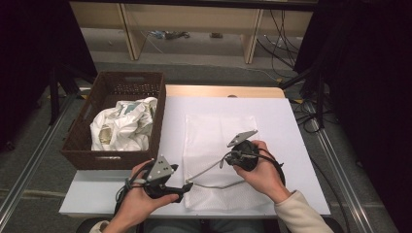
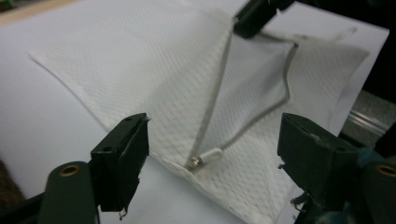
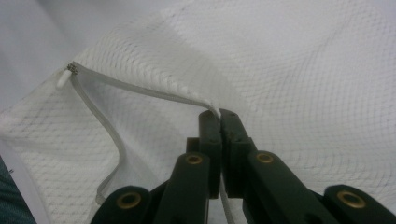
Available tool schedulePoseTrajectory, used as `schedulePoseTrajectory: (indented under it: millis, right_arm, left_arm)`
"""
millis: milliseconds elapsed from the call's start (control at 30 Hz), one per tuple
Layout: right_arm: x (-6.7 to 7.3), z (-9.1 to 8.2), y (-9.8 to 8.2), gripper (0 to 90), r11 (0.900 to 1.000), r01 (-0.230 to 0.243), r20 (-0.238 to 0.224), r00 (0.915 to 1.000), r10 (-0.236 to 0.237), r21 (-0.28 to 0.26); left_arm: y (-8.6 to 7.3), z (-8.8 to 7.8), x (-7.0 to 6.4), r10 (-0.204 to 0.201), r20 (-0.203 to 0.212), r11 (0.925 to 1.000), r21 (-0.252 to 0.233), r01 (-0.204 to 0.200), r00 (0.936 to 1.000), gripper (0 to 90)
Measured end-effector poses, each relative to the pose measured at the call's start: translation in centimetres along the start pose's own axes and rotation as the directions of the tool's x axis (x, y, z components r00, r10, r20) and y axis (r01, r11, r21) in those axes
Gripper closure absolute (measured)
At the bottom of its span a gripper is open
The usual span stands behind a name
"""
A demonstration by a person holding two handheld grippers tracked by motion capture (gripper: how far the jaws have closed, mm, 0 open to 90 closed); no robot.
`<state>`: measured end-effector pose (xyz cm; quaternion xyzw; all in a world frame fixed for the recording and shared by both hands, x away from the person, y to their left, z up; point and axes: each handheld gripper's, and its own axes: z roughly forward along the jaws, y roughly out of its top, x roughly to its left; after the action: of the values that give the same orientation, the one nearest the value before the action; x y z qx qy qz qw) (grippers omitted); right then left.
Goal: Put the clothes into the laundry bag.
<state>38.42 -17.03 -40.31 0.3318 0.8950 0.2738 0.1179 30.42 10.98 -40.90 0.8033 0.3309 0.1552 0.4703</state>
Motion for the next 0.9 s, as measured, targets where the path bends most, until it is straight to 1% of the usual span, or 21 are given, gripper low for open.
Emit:
schedulePoseTrajectory:
  millis: [33, 67, 133, 167, 200, 233, 267, 333, 367, 400, 467, 567, 600, 667, 700, 733, 767, 800, 833, 867, 900]
  right_arm:
    - [-0.1, -0.1, 0.0, 89.3, 1.000, 0.009, -0.001, 1.0000, -0.009, -0.008]
    - [0.0, -0.2, 0.0, 89.3, 1.000, -0.018, -0.002, 0.9998, 0.018, -0.004]
    - [-0.2, -0.2, -0.1, 89.4, 0.999, -0.001, 0.007, 1.0000, 0.001, -0.038]
    - [-0.2, -0.3, 0.0, 89.3, 1.000, -0.002, 0.008, 1.0000, 0.003, -0.024]
    - [-0.2, -0.4, 0.0, 89.4, 1.000, -0.002, 0.003, 1.0000, 0.002, -0.026]
    - [-0.1, -0.5, -0.1, 89.4, 1.000, -0.017, 0.004, 0.9998, 0.017, -0.025]
    - [-0.1, -0.5, 0.0, 89.4, 1.000, -0.008, 0.001, 1.0000, 0.008, -0.029]
    - [0.0, -0.6, 0.0, 89.5, 0.999, 0.001, 0.007, 1.0000, -0.001, -0.035]
    - [0.2, -0.7, 0.1, 89.5, 0.999, -0.016, 0.009, 0.9998, 0.017, -0.030]
    - [0.1, -0.6, 0.0, 89.5, 0.999, 0.005, 0.011, 0.9999, -0.005, -0.036]
    - [0.2, -0.7, 0.1, 89.5, 0.999, 0.000, 0.007, 1.0000, 0.000, -0.041]
    - [0.1, -0.7, 0.1, 89.6, 0.999, 0.007, 0.010, 0.9999, -0.006, -0.044]
    - [0.1, -0.7, 0.2, 89.5, 0.999, 0.009, 0.013, 0.9999, -0.009, -0.045]
    - [0.2, -0.9, 0.2, 89.6, 0.999, 0.003, 0.012, 0.9999, -0.003, -0.050]
    - [0.3, -0.9, 0.1, 89.6, 0.998, -0.001, 0.018, 0.9998, 0.003, -0.064]
    - [0.2, -0.9, 0.1, 89.6, 0.997, 0.018, 0.026, 0.9995, -0.016, -0.072]
    - [0.3, -1.2, 0.2, 89.6, 0.998, 0.001, 0.015, 0.9999, 0.000, -0.058]
    - [0.3, -1.3, 0.2, 89.6, 0.998, -0.003, 0.018, 0.9998, 0.004, -0.068]
    - [0.3, -1.3, 0.1, 89.6, 0.997, -0.016, 0.016, 0.9997, 0.017, -0.069]
    - [0.1, -1.4, 0.2, 89.6, 0.998, -0.006, 0.013, 0.9999, 0.007, -0.061]
    - [0.0, -1.3, 0.1, 89.6, 0.998, 0.009, 0.015, 0.9999, -0.008, -0.060]
  left_arm:
    - [0.4, -0.7, 0.4, -0.003, -0.038, 0.9997, -0.023, 0.002, 0.9993, 22.5]
    - [0.9, -1.4, 1.0, -0.015, -0.093, 0.9989, -0.045, 0.011, 0.9956, 21.2]
    - [1.6, -2.9, 2.5, -0.046, -0.198, 0.9950, -0.096, 0.028, 0.9791, 20.1]
    - [1.9, -3.6, 3.5, -0.062, -0.255, 0.9940, -0.103, 0.036, 0.9650, 18.7]
    - [2.2, -4.1, 4.5, -0.094, -0.304, 0.9925, -0.104, 0.065, 0.9480, 17.0]
    - [2.3, -4.6, 5.6, -0.090, -0.355, 0.9938, -0.093, 0.061, 0.9307, 15.0]
    - [2.4, -4.9, 6.9, -0.093, -0.401, 0.9951, -0.069, 0.071, 0.9115, 14.9]
    - [2.4, -5.1, 9.3, -0.114, -0.483, 0.9932, -0.032, 0.112, 0.8681, 14.8]
    - [2.4, -5.0, 10.4, -0.110, -0.512, 0.9926, -0.013, 0.120, 0.8520, 14.7]
    - [2.4, -4.9, 11.4, -0.119, -0.522, 0.9906, -0.004, 0.137, 0.8447, 13.9]
    - [2.5, -4.4, 13.0, -0.146, -0.513, 0.9843, 0.011, 0.176, 0.8462, 13.6]
    - [3.0, -3.4, 14.7, -0.152, -0.496, 0.9758, 0.063, 0.209, 0.8552, 11.4]
    - [3.3, -3.1, 15.3, -0.160, -0.496, 0.9736, 0.063, 0.220, 0.8532, 11.1]
    - [3.9, -2.7, 16.4, -0.129, -0.514, 0.9689, 0.117, 0.218, 0.8479, 10.6]
    - [4.2, -2.4, 16.9, -0.132, -0.514, 0.9669, 0.121, 0.225, 0.8472, 9.4]
    - [4.5, -2.1, 17.3, -0.143, -0.510, 0.9639, 0.123, 0.236, 0.8482, 9.1]
    - [4.7, -1.8, 17.7, -0.147, -0.512, 0.9616, 0.126, 0.244, 0.8460, 9.1]
    - [4.9, -1.6, 18.0, -0.138, -0.522, 0.9603, 0.138, 0.243, 0.8419, 8.9]
    - [5.0, -1.2, 18.3, -0.141, -0.518, 0.9577, 0.145, 0.249, 0.8436, 8.5]
    - [5.0, -0.9, 18.5, -0.153, -0.516, 0.9536, 0.147, 0.263, 0.8431, 8.3]
    - [5.0, -0.6, 18.8, -0.160, -0.504, 0.9496, 0.157, 0.272, 0.8489, 7.7]
